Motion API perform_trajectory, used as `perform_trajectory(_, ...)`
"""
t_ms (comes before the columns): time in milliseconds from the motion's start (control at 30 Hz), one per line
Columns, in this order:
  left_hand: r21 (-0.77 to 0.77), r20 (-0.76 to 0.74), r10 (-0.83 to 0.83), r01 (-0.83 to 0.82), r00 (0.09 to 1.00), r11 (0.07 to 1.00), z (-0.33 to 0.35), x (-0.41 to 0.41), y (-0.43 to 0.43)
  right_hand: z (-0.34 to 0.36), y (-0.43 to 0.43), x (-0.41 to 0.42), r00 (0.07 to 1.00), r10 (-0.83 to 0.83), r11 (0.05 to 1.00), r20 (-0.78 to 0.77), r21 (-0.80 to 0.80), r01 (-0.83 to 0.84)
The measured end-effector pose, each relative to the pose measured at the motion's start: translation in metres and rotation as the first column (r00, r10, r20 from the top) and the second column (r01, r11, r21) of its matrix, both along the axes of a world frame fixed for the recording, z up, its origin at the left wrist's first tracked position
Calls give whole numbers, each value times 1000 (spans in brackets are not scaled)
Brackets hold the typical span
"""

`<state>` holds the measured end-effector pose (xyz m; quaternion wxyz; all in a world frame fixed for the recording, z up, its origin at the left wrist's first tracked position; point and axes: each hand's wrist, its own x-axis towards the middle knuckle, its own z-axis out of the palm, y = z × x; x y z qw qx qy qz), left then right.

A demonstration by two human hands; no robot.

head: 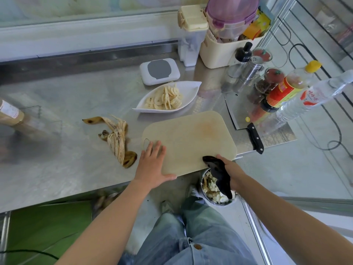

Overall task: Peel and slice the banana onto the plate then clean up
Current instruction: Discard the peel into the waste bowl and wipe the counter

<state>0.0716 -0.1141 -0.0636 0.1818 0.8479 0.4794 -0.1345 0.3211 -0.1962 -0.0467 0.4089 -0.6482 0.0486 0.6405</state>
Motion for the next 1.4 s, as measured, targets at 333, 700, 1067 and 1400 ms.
perform_trajectory(333, -574, 563, 818, -657, 117, 489, 40, -11, 36, 52, 8, 34, 994, 107, 959, -31, 266, -95)
perform_trajectory(700, -942, 327, 563, -309, -759, 130, 56, -104, 28, 52, 94, -51, 967, 209, 911, 143, 331, -245)
perform_trajectory(1067, -916, 320, 132, -342, -938, -209, 36, -165, -5, 21, 106, -93, 948, 310, 926, 78, 201, -319)
perform_trajectory(1400, -755, 412, 311, -512, -857, -411, 14, -187, -13, 13, 112, -95, 709, 414, 785, 570, 171, -596)
